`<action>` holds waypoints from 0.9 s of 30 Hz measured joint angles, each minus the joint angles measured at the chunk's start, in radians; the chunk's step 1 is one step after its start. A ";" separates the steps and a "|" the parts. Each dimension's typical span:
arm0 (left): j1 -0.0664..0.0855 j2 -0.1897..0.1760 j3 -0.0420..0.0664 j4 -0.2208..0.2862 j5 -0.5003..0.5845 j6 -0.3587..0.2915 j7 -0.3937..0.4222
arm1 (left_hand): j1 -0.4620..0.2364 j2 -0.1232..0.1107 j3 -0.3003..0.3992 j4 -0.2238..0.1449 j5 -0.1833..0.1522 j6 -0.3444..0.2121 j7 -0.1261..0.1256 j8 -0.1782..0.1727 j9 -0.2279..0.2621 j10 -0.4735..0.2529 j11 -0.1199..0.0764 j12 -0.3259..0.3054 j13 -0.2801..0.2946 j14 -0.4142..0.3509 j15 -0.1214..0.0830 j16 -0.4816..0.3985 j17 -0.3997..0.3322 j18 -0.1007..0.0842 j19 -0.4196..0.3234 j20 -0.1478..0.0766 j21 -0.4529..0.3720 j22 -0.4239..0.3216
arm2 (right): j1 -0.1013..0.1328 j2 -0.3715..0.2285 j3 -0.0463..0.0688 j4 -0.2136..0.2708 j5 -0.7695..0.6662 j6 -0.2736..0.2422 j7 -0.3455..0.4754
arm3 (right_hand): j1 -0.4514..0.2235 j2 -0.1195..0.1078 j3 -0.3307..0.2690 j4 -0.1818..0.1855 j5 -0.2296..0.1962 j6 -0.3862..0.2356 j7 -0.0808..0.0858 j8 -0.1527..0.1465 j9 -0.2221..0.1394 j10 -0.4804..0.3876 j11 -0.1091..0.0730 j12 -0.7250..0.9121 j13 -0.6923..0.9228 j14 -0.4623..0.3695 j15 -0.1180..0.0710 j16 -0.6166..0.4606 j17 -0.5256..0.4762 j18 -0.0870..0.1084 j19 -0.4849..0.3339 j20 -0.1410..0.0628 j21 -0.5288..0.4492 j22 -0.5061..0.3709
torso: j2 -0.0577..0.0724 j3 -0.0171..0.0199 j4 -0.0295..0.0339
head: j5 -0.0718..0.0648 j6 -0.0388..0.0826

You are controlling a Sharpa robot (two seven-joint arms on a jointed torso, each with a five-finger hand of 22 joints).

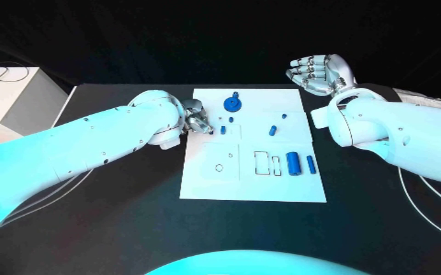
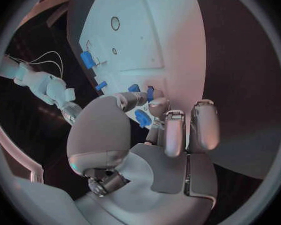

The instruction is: Assemble the parts on the task board

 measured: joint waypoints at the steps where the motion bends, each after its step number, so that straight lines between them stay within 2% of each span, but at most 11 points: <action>1: 0.000 0.001 0.000 -0.001 0.000 0.000 0.000 | -0.008 -0.003 0.021 -0.021 -0.003 0.000 0.000 0.000 0.000 0.000 0.000 0.000 0.000 0.000 0.000 0.000 0.000 0.000 0.000 0.000 0.000 0.000 | 0.000 0.000 0.000 0.000 0.000 0.000 0.000 | 0.000 0.000 0.000 0.000 0.000 0.000 0.000 0.000 0.000 0.000 0.000 0.000 0.000 0.000 0.000 0.000 0.000 0.000 0.000 0.000 0.000 0.000 | 0.000 0.0000 0.0001 | 0.000 0.000; 5: 0.000 0.005 -0.001 -0.005 -0.002 -0.001 0.000 | -0.026 -0.004 0.020 -0.023 -0.006 0.002 -0.009 0.002 0.002 0.005 -0.005 0.000 0.000 0.000 0.000 0.000 0.000 0.000 0.000 0.000 0.000 0.000 | 0.000 0.000 0.000 0.001 0.000 0.000 0.000 | 0.000 0.000 0.000 0.000 0.000 0.000 0.000 0.000 0.000 0.000 0.000 0.000 0.000 0.000 0.000 0.000 0.000 0.000 0.000 0.000 0.000 -0.001 | 0.000 0.0002 0.0003 | 0.000 0.001; 6: 0.000 0.006 -0.001 -0.006 -0.002 -0.002 0.000 | -0.031 -0.009 0.039 -0.045 -0.007 0.002 -0.010 0.003 0.002 0.005 -0.005 0.002 0.000 0.000 0.000 0.000 0.000 0.000 0.000 0.000 0.000 0.000 | 0.000 0.000 0.000 0.001 0.000 0.000 0.000 | 0.000 0.000 0.000 0.000 0.000 0.000 0.000 0.000 0.000 0.000 0.000 0.000 0.000 0.000 0.000 0.000 0.000 0.000 0.000 0.000 0.000 -0.001 | 0.000 0.0002 0.0003 | 0.000 0.001; 17: 0.000 0.009 -0.002 -0.009 -0.003 -0.004 -0.001 | -0.046 -0.014 0.032 -0.052 -0.007 0.007 -0.015 0.007 0.001 0.011 -0.011 0.004 0.004 0.004 -0.004 0.000 0.000 0.000 0.000 0.000 0.000 0.000 | 0.000 0.000 0.000 0.002 0.001 0.001 -0.001 | 0.000 0.000 0.000 0.000 0.000 0.000 0.000 0.000 0.000 0.000 0.000 0.000 0.000 0.000 0.000 0.000 0.000 0.000 0.000 0.000 0.000 -0.001 | 0.000 0.0002 -0.0004 | 0.000 -0.002; 20: 0.000 0.009 -0.002 -0.010 -0.003 -0.004 -0.001 | -0.057 -0.024 0.027 -0.058 -0.007 0.007 -0.015 0.008 0.000 0.011 -0.011 0.004 0.004 0.004 -0.004 0.000 0.000 0.000 0.000 0.000 0.000 0.000 | 0.000 0.000 0.000 0.003 0.001 0.001 -0.001 | 0.000 0.000 0.000 0.000 0.000 0.000 0.000 0.000 0.000 0.000 0.000 0.000 0.000 0.000 0.000 0.000 0.000 0.000 0.000 0.000 0.000 -0.001 | 0.000 0.0001 -0.0001 | 0.000 -0.002; 21: 0.000 0.010 -0.002 -0.010 -0.003 -0.004 -0.001 | -0.060 -0.027 0.060 -0.091 -0.008 0.007 -0.016 0.008 -0.004 0.011 -0.011 0.004 0.004 0.004 -0.004 0.000 0.000 0.000 0.000 0.000 0.000 0.000 | 0.000 0.000 0.000 0.003 0.001 0.001 -0.001 | 0.000 0.000 0.000 0.000 0.000 0.000 0.000 0.000 0.000 0.000 0.000 0.000 0.000 0.000 0.000 0.000 0.000 0.000 0.000 0.000 0.000 -0.001 | 0.000 0.0000 0.0000 | 0.000 -0.003; 25: 0.000 0.011 -0.003 -0.011 -0.004 -0.006 -0.001 | -0.084 -0.033 0.057 -0.102 -0.009 0.016 -0.025 0.008 -0.006 0.014 -0.014 0.008 0.001 0.000 -0.008 0.000 0.000 0.000 0.000 0.000 -0.005 -0.001 | 0.000 0.000 0.000 0.004 0.001 0.001 -0.001 | 0.000 0.000 0.000 0.000 0.000 0.000 0.000 0.000 0.000 0.003 0.003 0.000 0.000 0.000 0.000 0.000 -0.002 0.000 0.000 0.000 0.000 -0.003 | 0.000 0.0000 0.0005 | -0.001 -0.003; 27: 0.000 0.011 -0.003 -0.012 -0.004 -0.007 -0.001 | -0.101 -0.028 0.055 -0.103 -0.013 0.020 -0.028 0.002 -0.010 0.014 -0.014 0.008 0.000 0.000 -0.008 0.000 0.000 0.000 -0.004 -0.004 -0.005 -0.003 | 0.000 0.000 0.000 0.005 0.001 0.001 -0.001 | 0.000 0.000 0.000 0.000 0.000 0.000 0.000 0.000 0.000 0.003 0.003 0.000 0.000 0.000 0.000 0.000 -0.002 0.000 0.000 0.000 0.000 -0.003 | 0.000 -0.0003 0.0005 | -0.001 -0.003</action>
